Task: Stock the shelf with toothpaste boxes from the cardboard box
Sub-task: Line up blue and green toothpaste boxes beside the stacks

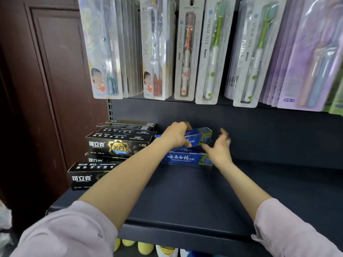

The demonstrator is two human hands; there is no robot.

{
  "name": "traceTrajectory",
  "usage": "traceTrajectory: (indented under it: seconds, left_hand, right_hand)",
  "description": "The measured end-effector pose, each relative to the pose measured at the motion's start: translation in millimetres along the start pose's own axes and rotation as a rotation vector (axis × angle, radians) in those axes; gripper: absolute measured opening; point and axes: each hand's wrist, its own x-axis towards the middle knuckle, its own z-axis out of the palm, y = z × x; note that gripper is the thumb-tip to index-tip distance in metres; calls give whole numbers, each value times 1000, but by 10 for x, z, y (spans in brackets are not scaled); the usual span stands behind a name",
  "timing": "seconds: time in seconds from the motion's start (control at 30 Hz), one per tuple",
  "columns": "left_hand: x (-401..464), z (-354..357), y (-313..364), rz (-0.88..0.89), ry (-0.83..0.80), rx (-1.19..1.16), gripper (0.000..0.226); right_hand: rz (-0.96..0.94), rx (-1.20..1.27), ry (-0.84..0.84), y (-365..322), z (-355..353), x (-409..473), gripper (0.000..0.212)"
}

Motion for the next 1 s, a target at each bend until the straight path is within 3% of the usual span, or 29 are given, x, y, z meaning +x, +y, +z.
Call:
traceTrajectory:
  seconds: [0.1,0.17,0.5,0.63,0.87,1.0]
  left_hand:
    - [18,29,29,55,-14,-8,68]
    - [32,21,59,85,-34,-19,68]
    - [64,63,72,79,-93,21,67]
    - [51,91,23,40,-67,-73,65]
    - [150,116,30,40,-63,-183,56]
    - [291,111,-20,28,-70,-55,55]
  right_hand:
    - [-179,-251,-102,33,-72,44,73]
    - [-209,-268,-126,56,-118,100,64]
    - [-68,46,-243,67,-155,256,36]
    - [-79,123,-196,112,-167,250,29]
    - [2,30,-7,138,-151,209,49]
    - [37,-52,-83,186,-54,202,57]
